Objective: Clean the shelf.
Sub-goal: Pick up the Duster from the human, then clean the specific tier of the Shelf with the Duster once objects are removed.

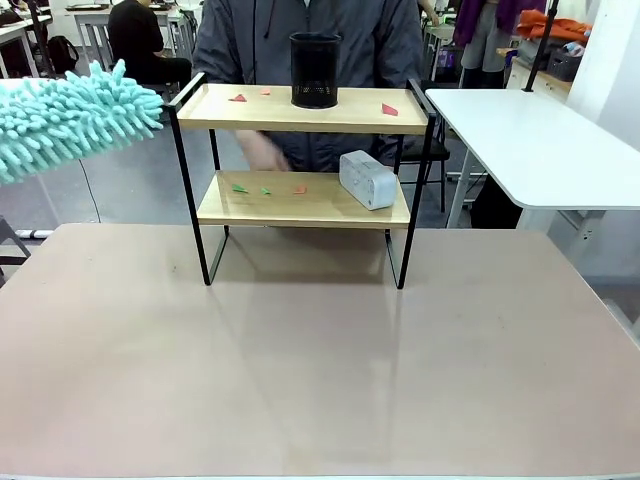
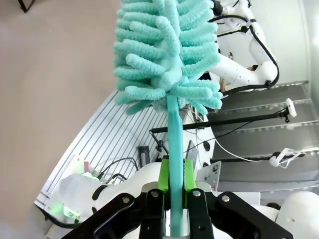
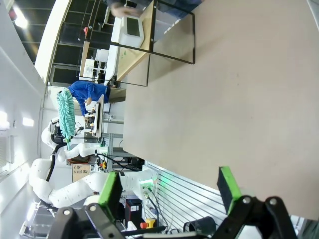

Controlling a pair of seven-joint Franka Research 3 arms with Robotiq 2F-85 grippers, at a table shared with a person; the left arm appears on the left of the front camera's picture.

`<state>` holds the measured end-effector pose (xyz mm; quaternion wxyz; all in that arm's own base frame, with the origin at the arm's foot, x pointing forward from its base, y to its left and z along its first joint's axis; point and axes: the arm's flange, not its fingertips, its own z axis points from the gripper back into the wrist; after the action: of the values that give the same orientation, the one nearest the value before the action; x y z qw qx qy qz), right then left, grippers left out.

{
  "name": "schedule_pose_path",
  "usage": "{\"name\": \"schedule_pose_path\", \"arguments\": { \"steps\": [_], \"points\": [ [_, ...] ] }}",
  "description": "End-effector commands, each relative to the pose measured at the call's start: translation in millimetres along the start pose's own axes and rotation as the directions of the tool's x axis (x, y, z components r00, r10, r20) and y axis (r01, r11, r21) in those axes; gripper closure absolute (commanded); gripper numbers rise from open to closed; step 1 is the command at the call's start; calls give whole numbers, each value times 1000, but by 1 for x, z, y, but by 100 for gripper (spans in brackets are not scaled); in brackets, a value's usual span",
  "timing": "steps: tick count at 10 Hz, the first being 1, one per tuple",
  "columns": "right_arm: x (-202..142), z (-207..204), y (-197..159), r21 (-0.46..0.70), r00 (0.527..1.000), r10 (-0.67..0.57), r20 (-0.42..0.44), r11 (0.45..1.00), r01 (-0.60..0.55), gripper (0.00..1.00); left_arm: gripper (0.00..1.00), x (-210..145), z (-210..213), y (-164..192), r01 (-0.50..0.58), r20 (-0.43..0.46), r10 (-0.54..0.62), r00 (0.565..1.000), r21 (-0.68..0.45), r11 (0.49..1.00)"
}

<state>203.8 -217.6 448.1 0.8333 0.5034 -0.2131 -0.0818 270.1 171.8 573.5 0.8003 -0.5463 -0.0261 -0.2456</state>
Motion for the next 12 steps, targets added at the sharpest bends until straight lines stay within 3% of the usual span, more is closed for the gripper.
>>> {"name": "schedule_pose_path", "arguments": {
  "steps": [1,12],
  "points": [
    [1,1,1,16,1000,27,10,1000,-27,0,100,-7,7,-15,25,8,-25,1000,22,999],
    [1,1,1,16,1000,27,10,1000,-27,0,100,-7,7,-15,25,8,-25,1000,22,999]
  ]
}}
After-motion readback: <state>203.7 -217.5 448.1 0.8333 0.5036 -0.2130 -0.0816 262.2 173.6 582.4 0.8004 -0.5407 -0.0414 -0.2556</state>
